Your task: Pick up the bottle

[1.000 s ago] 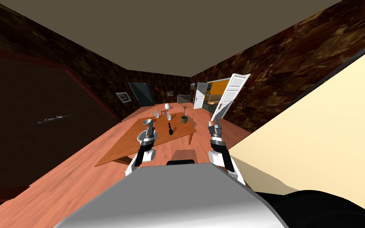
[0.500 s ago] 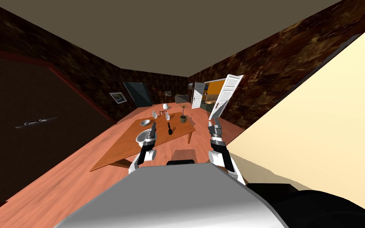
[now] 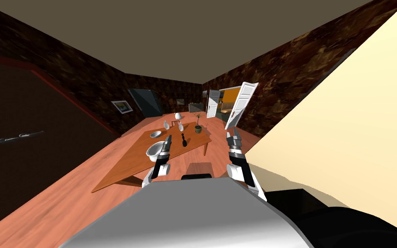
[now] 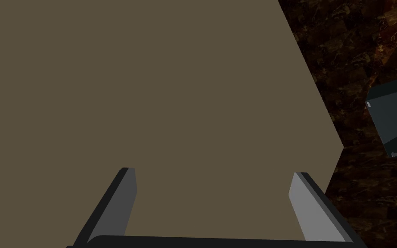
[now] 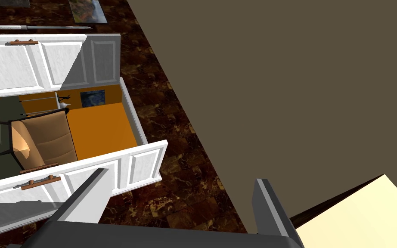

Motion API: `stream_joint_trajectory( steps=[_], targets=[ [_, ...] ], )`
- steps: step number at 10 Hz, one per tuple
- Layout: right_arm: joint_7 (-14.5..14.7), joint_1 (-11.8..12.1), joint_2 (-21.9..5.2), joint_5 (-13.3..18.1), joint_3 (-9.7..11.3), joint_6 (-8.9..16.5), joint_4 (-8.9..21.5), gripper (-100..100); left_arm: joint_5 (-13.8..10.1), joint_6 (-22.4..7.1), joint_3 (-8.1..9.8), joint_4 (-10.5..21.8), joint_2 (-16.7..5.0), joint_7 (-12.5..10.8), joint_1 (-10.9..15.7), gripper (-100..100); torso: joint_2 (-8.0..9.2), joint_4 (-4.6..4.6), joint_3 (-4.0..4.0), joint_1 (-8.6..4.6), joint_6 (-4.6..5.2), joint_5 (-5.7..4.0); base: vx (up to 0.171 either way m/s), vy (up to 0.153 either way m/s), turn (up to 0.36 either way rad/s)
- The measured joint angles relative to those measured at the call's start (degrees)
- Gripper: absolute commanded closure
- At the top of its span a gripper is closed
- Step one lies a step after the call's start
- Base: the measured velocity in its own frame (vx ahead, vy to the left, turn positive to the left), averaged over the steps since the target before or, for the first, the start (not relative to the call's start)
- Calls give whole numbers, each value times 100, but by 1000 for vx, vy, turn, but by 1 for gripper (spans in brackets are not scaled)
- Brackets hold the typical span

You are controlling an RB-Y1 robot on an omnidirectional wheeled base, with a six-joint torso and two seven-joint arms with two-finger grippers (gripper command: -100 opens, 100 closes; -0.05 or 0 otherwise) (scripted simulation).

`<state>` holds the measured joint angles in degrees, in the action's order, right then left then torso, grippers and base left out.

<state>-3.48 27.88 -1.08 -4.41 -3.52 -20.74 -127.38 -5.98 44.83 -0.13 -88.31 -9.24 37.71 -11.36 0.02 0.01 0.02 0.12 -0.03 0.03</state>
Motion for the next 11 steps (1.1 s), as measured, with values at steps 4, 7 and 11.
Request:
stream_joint_trajectory(
  steps=[4, 7, 11],
  targets=[
    [0, 0, 0, 0, 0, 0, 0, 0, 42, 267, 45, 690, -76, 357, 197, -100, 0, 0, 0, 1, 1, 0, -14, 24, -104],
    [0, 0, 0, 0, 0, 0, 0, 0, 79, 422, 69, 1144, -102, 606, 308, -100, -5, -1, -3, -4, 2, -1, -4, 17, -74],
    [0, 1, 0, 0, 0, 0, 0, 0, 126, 593, 120, 1721, -160, 952, 451, -100, -5, -1, -3, -4, -2, -1, -4, 22, -91]
  ],
)
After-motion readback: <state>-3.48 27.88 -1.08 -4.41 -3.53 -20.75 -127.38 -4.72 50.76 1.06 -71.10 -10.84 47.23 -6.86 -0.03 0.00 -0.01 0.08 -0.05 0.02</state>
